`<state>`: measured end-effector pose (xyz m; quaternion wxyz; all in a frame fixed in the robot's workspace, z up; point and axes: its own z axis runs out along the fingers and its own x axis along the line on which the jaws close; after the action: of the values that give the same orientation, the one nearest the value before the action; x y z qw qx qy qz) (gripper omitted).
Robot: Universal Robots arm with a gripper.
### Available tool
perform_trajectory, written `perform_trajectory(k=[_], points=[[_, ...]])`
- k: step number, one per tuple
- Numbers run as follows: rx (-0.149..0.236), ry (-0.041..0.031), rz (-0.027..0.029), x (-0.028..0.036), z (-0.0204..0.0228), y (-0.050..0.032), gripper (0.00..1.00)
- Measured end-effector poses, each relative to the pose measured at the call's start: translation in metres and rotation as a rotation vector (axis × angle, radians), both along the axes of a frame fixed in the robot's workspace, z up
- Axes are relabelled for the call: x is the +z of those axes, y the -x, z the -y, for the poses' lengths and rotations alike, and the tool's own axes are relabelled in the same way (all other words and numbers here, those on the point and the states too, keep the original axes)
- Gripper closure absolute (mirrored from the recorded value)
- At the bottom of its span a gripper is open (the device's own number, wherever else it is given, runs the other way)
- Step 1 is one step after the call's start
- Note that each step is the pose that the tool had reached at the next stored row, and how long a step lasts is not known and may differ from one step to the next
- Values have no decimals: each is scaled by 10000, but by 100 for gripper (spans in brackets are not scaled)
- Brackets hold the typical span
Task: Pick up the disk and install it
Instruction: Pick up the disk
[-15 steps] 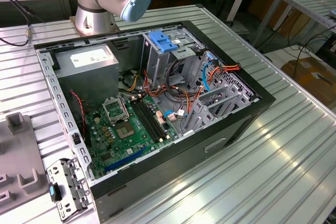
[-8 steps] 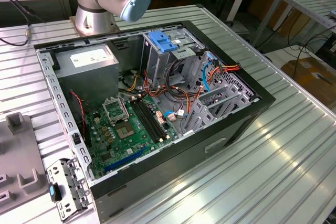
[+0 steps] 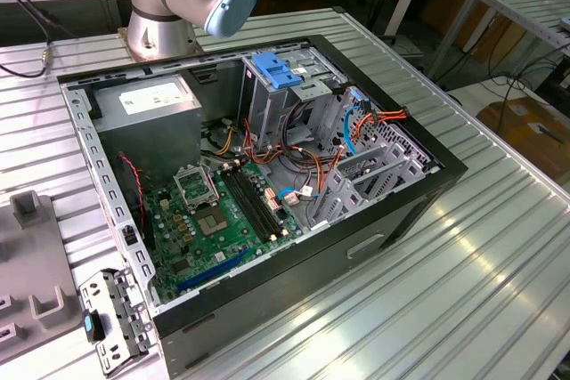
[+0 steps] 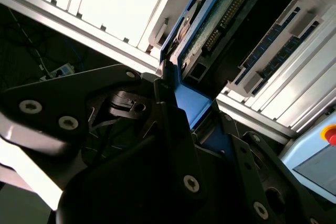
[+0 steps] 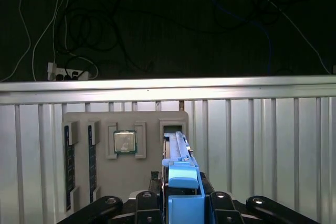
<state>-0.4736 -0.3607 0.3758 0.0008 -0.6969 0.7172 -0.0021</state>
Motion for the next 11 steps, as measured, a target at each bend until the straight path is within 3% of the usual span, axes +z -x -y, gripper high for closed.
perform_trajectory(k=[11], points=[[0,0,1,54,0,0,63]])
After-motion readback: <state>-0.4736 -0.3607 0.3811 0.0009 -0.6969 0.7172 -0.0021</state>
